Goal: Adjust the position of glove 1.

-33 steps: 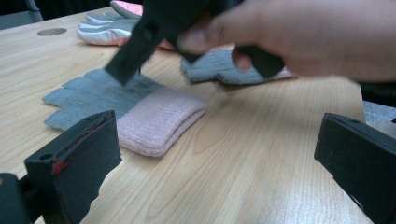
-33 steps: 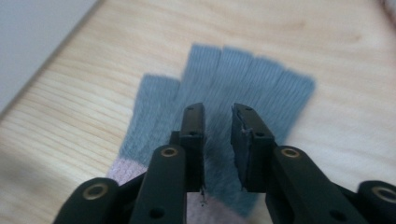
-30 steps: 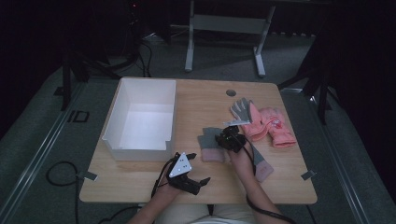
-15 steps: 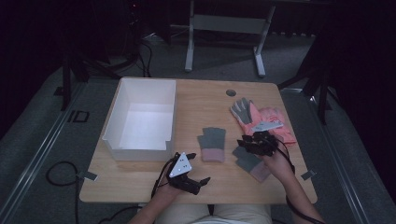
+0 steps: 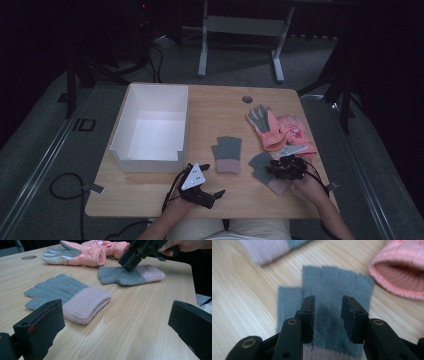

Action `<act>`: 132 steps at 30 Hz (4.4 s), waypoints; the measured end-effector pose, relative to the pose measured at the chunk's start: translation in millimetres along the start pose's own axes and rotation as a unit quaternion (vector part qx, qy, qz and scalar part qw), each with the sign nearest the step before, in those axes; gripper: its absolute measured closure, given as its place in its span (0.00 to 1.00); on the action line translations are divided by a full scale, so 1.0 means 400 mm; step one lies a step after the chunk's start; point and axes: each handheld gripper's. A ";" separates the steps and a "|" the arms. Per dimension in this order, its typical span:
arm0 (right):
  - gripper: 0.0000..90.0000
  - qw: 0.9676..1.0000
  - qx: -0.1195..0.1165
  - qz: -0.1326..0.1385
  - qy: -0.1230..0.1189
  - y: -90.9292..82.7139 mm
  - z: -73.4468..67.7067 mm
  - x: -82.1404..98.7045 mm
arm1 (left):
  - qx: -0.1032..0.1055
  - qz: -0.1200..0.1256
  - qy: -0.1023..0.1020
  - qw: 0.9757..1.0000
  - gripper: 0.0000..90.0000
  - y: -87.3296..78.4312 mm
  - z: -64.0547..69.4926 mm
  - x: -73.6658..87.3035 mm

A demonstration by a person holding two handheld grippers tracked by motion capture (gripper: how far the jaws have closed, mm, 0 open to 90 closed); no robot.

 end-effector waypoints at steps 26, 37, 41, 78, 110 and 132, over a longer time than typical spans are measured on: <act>0.94 0.991 0.060 0.081 0.089 -0.118 -0.104 -0.037 | 0.000 0.000 0.003 1.000 0.00 0.000 0.001 0.000; 0.94 0.957 0.154 0.145 0.197 -0.204 -0.166 -0.039 | 0.000 0.000 0.003 1.000 0.00 0.000 0.001 0.000; 0.94 0.953 0.165 0.124 0.222 -0.166 -0.161 -0.014 | 0.000 0.000 0.006 1.000 0.00 0.000 0.001 0.000; 0.59 0.969 0.109 0.084 0.207 -0.082 -0.040 0.063 | 0.000 0.000 0.004 1.000 0.00 0.000 0.001 0.000; 0.88 0.992 0.062 -0.009 0.109 -0.031 -0.020 0.080 | 0.000 -0.001 0.003 1.000 0.00 0.000 0.001 0.000; 0.95 0.991 0.079 0.048 0.097 -0.144 -0.055 -0.026 | -0.001 -0.001 0.002 1.000 0.00 0.001 0.001 0.000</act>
Point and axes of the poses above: each handheld gripper's, and its own axes: y roughly forward along the jaws, x roughly out of its underside, z roughly to its right, and after that the axes turned 11 degrees about -x, right-handed
